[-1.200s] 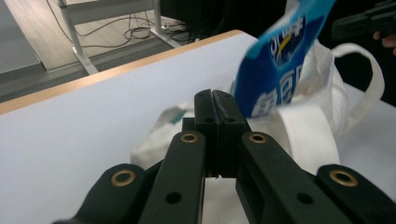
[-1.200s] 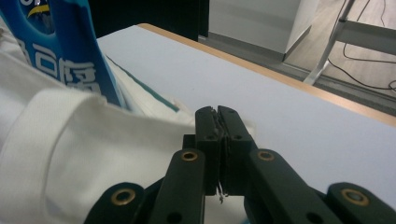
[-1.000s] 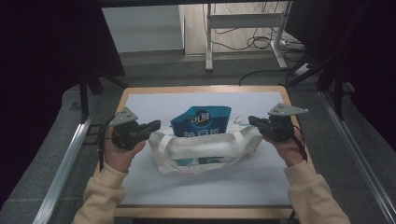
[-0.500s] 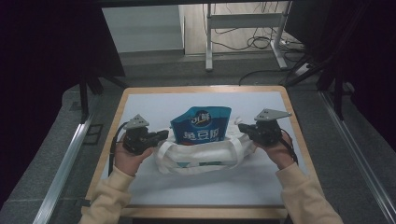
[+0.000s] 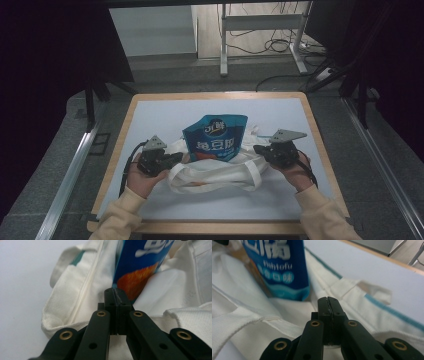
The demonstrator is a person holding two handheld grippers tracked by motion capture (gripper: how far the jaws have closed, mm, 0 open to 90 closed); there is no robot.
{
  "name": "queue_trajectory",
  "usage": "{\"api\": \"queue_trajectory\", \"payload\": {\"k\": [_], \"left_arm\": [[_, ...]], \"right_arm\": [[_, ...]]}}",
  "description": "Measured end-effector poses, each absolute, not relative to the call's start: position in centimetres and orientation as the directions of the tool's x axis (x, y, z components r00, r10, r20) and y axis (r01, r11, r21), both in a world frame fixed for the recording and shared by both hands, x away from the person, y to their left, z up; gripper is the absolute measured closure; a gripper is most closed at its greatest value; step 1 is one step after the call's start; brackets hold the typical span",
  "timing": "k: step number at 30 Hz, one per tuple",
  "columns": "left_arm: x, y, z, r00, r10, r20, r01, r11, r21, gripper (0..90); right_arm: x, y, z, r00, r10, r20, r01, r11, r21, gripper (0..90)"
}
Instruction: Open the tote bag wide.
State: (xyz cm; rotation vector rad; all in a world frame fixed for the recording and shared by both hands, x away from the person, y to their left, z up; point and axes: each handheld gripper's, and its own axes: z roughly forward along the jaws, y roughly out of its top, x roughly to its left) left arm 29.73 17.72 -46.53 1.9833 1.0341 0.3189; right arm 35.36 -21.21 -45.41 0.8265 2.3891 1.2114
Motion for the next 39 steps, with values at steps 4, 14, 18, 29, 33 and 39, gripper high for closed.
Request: {"api": "queue_trajectory", "payload": {"k": [4, 14, 18, 29, 33, 39], "left_arm": [[29.3, 17.8, -47.2, 0.626, 0.763, -0.161, 0.551, -0.286, 0.784, 89.9], [29.0, 16.9, -49.3, 0.632, 0.759, -0.158, 0.569, -0.316, 0.760, 90.0], [29.1, 16.7, -49.7, 0.633, 0.758, -0.156, 0.571, -0.322, 0.755, 90.0], [29.2, 16.7, -49.9, 0.630, 0.761, -0.156, 0.569, -0.314, 0.760, 89.5], [29.2, 16.8, -49.6, 0.631, 0.761, -0.151, 0.558, -0.310, 0.770, 89.1], [29.4, 16.7, -48.5, 0.633, 0.761, -0.141, 0.546, -0.309, 0.779, 88.8]], "right_arm": [[35.2, -21.3, -46.4, -0.776, 0.631, -0.028, 0.361, 0.480, 0.800, 88.8], [34.3, -21.5, -50.2, -0.783, 0.622, -0.006, 0.415, 0.530, 0.740, 88.9], [34.2, -21.5, -51.3, -0.789, 0.615, -0.008, 0.424, 0.553, 0.717, 89.0], [34.2, -21.3, -51.4, -0.784, 0.621, -0.011, 0.421, 0.544, 0.726, 88.9], [34.1, -21.3, -50.9, -0.781, 0.624, -0.009, 0.415, 0.530, 0.740, 88.8], [33.7, -21.1, -49.2, -0.785, 0.619, -0.023, 0.374, 0.504, 0.778, 88.8]]}}
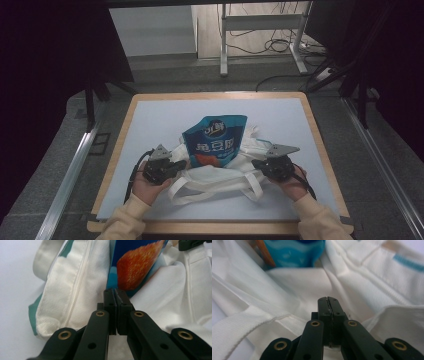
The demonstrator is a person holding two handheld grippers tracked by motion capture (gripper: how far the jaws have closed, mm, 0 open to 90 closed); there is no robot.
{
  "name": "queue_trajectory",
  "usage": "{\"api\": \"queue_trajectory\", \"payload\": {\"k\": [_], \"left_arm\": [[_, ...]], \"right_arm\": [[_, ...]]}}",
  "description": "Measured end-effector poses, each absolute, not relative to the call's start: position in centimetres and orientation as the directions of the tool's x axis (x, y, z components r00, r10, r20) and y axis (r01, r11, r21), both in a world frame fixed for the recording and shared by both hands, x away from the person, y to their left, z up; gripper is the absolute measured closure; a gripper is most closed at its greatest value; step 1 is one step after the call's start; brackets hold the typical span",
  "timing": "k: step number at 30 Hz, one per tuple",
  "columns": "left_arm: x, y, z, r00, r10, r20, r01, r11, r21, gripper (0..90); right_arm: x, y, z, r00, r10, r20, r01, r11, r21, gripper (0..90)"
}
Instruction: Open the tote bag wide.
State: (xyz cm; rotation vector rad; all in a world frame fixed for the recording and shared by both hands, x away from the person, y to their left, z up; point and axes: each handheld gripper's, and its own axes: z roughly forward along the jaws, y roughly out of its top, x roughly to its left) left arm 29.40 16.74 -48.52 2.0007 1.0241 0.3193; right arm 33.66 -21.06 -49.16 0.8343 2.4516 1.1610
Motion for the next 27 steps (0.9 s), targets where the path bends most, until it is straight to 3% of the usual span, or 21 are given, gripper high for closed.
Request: {"api": "queue_trajectory", "payload": {"k": [10, 27], "left_arm": [[30.6, 16.0, -47.3, 0.616, 0.782, -0.098, 0.545, -0.334, 0.769, 89.7], [33.9, 15.8, -49.5, 0.573, 0.815, -0.087, 0.618, -0.361, 0.698, 90.0]], "right_arm": [[32.9, -18.1, -48.1, -0.834, 0.551, -0.033, 0.314, 0.522, 0.793, 88.8], [31.9, -17.0, -50.0, -0.858, 0.514, -0.009, 0.336, 0.574, 0.746, 89.0]]}}
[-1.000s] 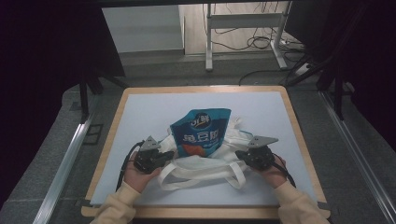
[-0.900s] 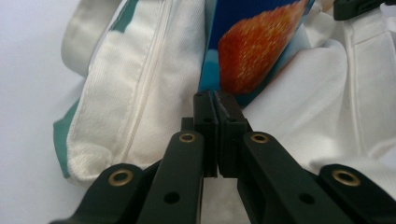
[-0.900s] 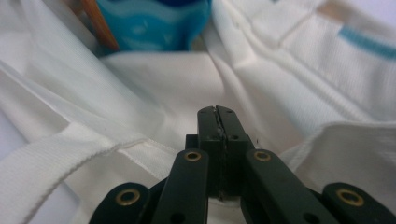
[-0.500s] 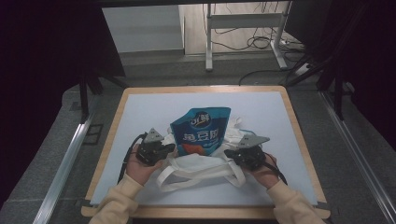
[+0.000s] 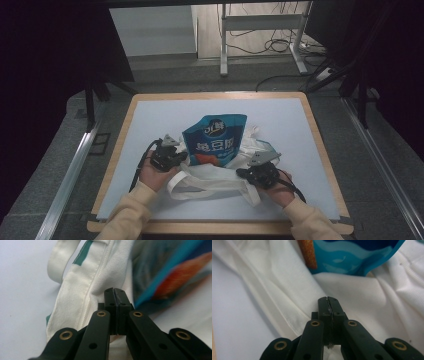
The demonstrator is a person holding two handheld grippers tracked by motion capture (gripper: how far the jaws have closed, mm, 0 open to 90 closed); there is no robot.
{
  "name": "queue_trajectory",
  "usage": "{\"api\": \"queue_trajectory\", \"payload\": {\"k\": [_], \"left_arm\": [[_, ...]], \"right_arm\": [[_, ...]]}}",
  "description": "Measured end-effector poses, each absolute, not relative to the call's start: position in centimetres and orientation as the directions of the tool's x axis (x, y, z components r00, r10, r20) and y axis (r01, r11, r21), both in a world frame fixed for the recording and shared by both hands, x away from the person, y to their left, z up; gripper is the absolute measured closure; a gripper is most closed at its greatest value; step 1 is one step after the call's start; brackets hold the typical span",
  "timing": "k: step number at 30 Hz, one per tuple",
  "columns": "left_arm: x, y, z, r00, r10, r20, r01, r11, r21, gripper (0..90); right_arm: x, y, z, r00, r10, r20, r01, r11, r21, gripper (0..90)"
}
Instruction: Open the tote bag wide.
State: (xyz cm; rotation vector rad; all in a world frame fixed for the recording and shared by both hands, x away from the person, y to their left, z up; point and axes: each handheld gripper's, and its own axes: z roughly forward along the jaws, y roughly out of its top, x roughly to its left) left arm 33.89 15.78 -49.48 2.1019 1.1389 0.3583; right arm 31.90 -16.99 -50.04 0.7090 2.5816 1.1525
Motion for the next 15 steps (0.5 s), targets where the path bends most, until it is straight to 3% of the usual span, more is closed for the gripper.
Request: {"api": "queue_trajectory", "payload": {"k": [15], "left_arm": [[36.4, 15.6, -50.3, 0.536, 0.838, -0.103, 0.657, -0.337, 0.674, 90.0]], "right_arm": [[29.9, -16.8, -52.1, -0.874, 0.485, -0.021, 0.329, 0.623, 0.710, 89.1]]}}
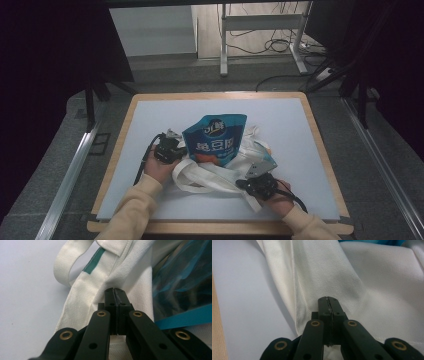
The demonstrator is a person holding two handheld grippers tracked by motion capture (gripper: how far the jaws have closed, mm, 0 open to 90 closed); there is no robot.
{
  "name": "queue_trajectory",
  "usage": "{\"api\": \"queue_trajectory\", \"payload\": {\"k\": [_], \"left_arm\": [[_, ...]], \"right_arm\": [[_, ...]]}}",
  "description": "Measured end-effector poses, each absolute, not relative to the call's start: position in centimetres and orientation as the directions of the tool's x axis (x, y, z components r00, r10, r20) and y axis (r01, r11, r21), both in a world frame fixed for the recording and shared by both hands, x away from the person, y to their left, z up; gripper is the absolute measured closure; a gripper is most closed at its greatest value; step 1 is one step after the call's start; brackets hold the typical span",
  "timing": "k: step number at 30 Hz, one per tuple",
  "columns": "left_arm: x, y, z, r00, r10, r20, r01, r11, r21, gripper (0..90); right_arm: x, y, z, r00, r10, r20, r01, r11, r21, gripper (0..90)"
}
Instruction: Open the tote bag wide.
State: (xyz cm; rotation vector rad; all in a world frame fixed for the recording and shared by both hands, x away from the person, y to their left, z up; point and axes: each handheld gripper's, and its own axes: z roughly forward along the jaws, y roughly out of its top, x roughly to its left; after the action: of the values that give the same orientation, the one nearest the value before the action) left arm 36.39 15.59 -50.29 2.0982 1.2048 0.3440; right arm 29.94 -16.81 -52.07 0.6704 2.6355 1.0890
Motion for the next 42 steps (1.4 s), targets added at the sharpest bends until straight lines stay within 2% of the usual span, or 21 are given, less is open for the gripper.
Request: {"api": "queue_trajectory", "payload": {"k": [6, 14, 18, 30, 42], "left_arm": [[35.7, 16.1, -49.8, 0.545, 0.828, -0.136, 0.649, -0.313, 0.694, 90.0], [33.2, 16.9, -47.8, 0.576, 0.801, -0.164, 0.609, -0.287, 0.739, 90.0], [32.4, 16.5, -47.2, 0.595, 0.788, -0.161, 0.598, -0.300, 0.744, 90.0], [30.6, 16.0, -47.9, 0.623, 0.763, -0.172, 0.603, -0.328, 0.728, 90.0], [28.6, 15.8, -49.2, 0.651, 0.741, -0.164, 0.606, -0.378, 0.700, 90.0]], "right_arm": [[30.4, -17.0, -51.5, -0.868, 0.496, -0.017, 0.331, 0.604, 0.725, 88.9], [31.9, -19.5, -48.6, -0.823, 0.569, -0.008, 0.347, 0.513, 0.785, 88.9], [33.1, -19.8, -47.8, -0.807, 0.591, -0.013, 0.355, 0.503, 0.788, 88.9], [36.3, -18.0, -47.8, -0.776, 0.628, -0.056, 0.390, 0.547, 0.741, 88.9], [38.1, -17.8, -49.2, -0.725, 0.687, -0.044, 0.465, 0.535, 0.705, 89.0]]}}
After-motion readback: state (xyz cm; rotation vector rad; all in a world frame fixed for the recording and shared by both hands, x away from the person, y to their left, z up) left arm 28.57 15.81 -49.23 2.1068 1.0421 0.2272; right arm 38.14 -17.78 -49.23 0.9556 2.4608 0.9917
